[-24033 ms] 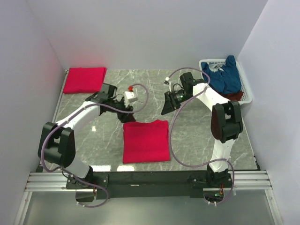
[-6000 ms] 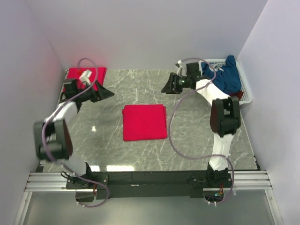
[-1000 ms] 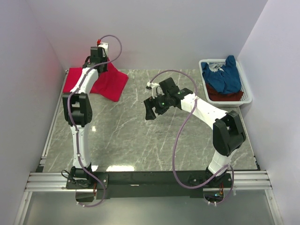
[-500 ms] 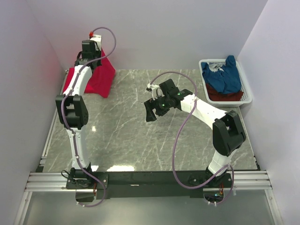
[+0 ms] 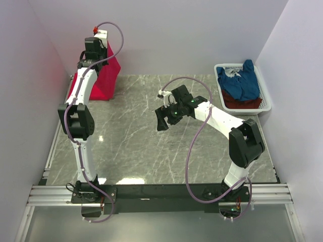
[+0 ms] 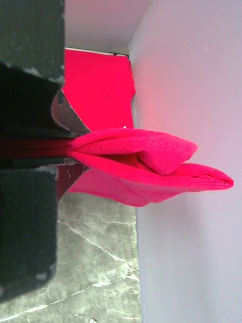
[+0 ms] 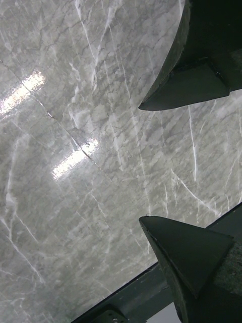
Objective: Fold and stack the t-shirts
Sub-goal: Neatly place the folded tshirt to the corner
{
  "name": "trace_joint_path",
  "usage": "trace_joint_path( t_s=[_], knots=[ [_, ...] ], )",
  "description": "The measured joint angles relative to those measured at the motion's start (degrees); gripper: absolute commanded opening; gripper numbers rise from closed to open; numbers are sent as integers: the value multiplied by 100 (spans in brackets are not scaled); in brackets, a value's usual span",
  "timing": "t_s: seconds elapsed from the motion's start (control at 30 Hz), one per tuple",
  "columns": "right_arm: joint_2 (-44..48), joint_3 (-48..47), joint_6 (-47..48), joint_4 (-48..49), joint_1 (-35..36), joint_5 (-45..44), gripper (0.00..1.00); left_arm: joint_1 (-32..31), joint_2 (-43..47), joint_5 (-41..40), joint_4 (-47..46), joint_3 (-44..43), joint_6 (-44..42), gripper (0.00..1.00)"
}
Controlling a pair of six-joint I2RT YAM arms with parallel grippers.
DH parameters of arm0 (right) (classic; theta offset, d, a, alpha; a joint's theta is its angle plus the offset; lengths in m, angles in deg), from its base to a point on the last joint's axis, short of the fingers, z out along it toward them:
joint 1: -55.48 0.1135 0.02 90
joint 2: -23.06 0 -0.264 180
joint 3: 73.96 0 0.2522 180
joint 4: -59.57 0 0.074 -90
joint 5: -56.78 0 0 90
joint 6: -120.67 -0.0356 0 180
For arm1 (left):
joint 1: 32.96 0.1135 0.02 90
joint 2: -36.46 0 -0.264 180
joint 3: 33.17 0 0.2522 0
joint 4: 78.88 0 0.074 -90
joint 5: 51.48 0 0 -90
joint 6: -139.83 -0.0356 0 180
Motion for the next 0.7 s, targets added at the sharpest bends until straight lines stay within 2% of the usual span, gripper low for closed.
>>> trace_joint_path(
  t_s=[0.7],
  knots=[
    [-22, -4, -2, -20, 0, 20, 91, 297, -4, 107, -144, 166, -72, 0]
  ],
)
